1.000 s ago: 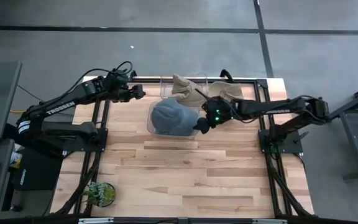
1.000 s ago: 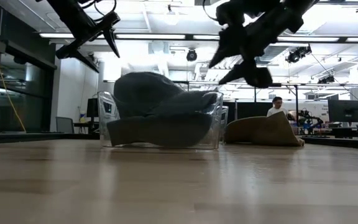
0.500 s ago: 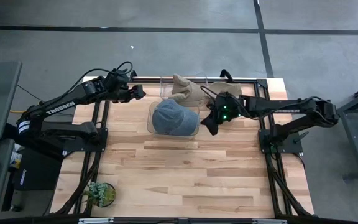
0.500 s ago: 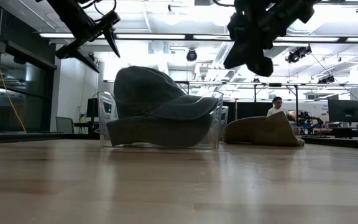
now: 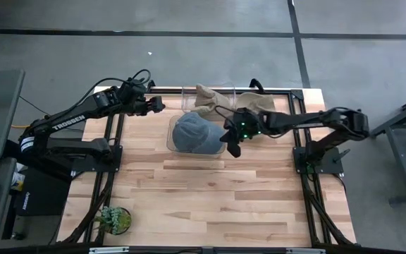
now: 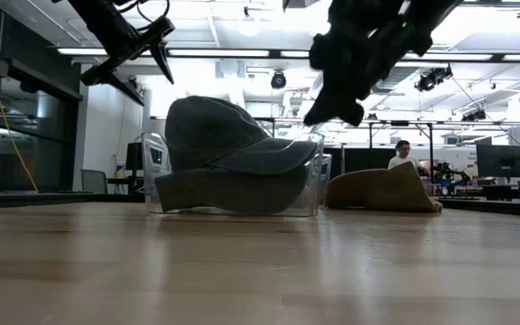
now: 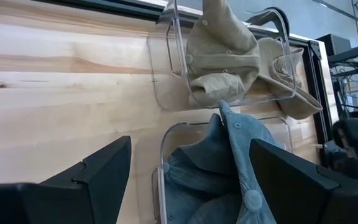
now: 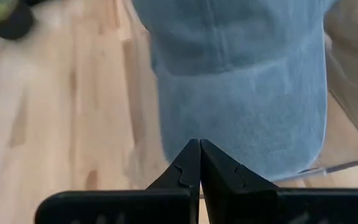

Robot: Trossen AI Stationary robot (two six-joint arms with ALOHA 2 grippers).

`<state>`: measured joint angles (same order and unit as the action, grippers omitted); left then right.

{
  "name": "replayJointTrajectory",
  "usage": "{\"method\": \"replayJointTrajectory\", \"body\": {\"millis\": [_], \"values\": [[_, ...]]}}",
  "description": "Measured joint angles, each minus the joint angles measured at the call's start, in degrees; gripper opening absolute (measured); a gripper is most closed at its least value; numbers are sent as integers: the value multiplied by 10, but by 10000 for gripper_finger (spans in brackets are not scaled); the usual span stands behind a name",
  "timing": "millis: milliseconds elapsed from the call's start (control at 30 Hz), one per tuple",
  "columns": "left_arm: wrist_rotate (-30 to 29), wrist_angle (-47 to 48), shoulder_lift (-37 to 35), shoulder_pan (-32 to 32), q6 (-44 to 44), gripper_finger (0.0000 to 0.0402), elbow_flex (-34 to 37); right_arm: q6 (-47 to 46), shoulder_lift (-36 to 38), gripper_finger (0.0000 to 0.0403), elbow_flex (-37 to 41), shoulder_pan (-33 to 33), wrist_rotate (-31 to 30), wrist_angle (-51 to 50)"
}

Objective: Pick & Place hat
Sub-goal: Put the blue cap into the bottom transparent bin

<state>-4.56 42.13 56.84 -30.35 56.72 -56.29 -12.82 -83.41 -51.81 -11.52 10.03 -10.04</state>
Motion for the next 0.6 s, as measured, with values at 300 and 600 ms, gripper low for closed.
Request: {"method": "replayJointTrajectory", "body": {"millis": [300,600], "values": [[-2,0,0,0,-10,303,0,0,-80,0,-69,-3,-3,7],[-2,0,0,0,-10,303,0,39,-181,0,-168,-28,3,-108]]}}
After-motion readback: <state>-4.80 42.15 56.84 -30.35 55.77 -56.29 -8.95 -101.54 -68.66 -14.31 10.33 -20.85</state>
